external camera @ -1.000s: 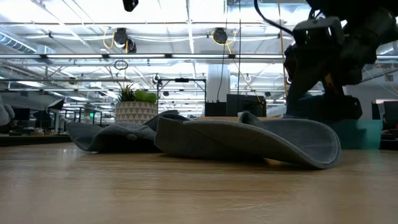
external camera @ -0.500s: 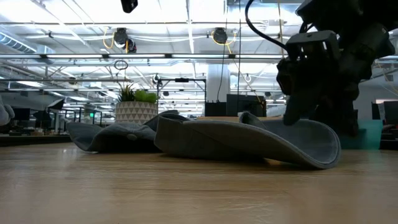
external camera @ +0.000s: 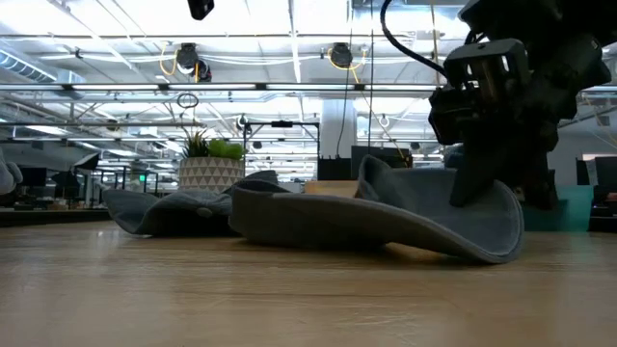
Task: Pick & Place hat
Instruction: Put the bottom right gray cap in the orange bin
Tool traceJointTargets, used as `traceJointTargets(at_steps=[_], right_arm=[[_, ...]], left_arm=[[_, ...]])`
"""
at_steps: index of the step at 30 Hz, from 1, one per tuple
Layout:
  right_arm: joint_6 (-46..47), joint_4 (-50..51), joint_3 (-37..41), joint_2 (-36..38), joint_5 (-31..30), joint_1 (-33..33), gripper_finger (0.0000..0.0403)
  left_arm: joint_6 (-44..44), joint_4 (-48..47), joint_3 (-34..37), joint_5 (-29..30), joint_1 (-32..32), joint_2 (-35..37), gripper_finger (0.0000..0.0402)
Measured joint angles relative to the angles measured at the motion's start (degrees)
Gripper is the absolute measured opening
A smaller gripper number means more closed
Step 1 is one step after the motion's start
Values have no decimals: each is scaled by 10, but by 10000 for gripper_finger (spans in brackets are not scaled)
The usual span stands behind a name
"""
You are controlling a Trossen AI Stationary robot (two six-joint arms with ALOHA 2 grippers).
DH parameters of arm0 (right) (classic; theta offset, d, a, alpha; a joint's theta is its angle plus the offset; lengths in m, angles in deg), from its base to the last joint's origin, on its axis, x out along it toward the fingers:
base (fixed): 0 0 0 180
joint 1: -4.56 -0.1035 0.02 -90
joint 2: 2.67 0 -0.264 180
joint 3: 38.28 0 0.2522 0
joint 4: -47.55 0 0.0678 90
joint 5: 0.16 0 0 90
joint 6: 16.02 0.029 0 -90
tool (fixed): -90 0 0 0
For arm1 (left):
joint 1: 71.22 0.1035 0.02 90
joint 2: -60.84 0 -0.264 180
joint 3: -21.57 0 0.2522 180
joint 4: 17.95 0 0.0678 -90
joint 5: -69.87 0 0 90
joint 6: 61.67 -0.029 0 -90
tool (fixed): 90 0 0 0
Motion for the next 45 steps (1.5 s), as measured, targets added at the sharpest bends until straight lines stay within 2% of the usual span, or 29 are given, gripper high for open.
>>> traceJointTargets(at_steps=[4, 8, 16, 23, 30, 38, 41, 45], right_arm=[[1, 5, 1, 33, 27, 0, 4], [-6, 6, 1, 96, 24, 3, 2], [-50, 9, 1, 222, -35, 42, 1], [-92, 3, -1, 283, -80, 95, 1], [-156, 4, -39, 295, -79, 136, 1], [-259, 2, -127, 292, -79, 168, 0], [-296, 3, -162, 291, -79, 181, 0], [-357, 0, -214, 282, -79, 195, 0]], left_arm=[[-15, 0, 0, 0, 0, 0, 285], [-28, 1, 0, -1, 0, 0, 285], [-28, 13, 0, 15, 0, 0, 285], [-29, 68, 0, 66, 0, 0, 285], [-30, 102, 0, 84, 0, 0, 285], [-19, 105, 0, 81, 0, 0, 285], [-3, 105, 0, 60, 0, 0, 285], [38, 109, 0, 0, 0, -5, 285]])
